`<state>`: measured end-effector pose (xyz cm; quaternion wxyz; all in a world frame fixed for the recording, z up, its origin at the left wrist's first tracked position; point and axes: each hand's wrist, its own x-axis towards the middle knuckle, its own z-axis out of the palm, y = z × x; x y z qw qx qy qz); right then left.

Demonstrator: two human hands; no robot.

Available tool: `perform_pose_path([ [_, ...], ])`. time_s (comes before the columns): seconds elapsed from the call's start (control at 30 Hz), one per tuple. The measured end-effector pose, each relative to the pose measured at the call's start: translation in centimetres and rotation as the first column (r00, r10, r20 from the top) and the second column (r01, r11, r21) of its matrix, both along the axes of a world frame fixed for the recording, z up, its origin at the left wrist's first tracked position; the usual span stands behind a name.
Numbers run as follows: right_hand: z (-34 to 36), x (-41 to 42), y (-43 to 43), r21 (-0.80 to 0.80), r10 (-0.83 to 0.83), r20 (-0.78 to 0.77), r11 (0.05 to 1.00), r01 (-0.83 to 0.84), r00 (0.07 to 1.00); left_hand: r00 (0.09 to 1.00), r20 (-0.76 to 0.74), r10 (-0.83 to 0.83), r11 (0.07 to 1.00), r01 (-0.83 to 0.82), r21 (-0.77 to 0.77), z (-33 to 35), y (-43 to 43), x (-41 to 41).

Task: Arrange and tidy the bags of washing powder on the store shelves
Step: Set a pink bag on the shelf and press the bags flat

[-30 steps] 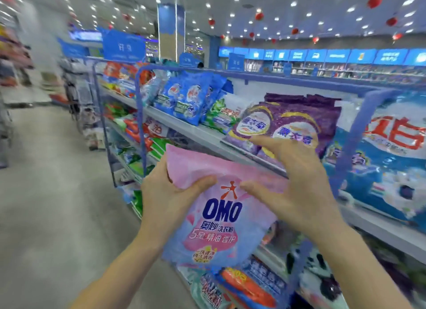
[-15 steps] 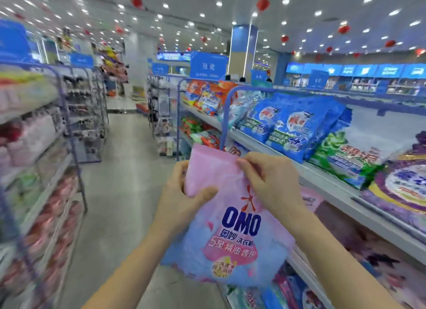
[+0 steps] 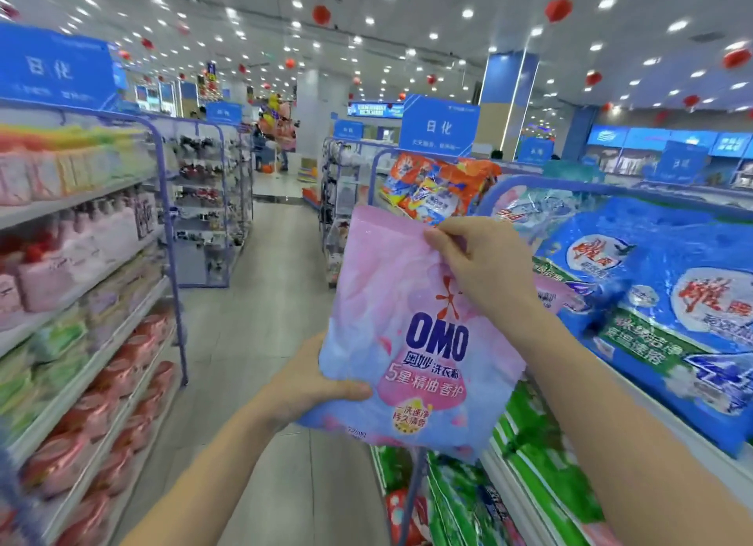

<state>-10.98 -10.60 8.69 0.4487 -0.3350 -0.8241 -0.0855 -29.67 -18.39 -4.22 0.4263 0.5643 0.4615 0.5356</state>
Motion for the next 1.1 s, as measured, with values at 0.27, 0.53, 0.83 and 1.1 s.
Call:
perform_pose_path([
  [0.27, -2.5, -6.4, 13.8, 0.147, -0.059, -0.050, 0.987, 0.066, 0.997, 0.993, 0.051, 0.103, 0.994, -0.102, -0.030, -2.0, 12.2, -5.6],
  [0.53, -5.4, -11.2, 26.0, 0.202, 0.026, -0.372, 0.978, 0.053, 0.928, 0.980, 0.196, 0.026, 0.999, -0.030, 0.013, -1.4, 27.2, -15.6],
  [0.83, -16.3, -15.7, 36.7, -0.405, -0.097, -0.802, 0.814, -0.416, 0.590, 0.952, 0.234, -0.198, 0.978, 0.177, 0.106, 1.8, 42.9, -22.6],
  [1.1, -13.2, -14.1, 45.8, -0.412, -0.312, -0.905, 0.813, -0.411, 0.291, 0.916, 0.177, -0.361, 0.926, 0.329, 0.186, 3.4, 58.2, -19.3],
])
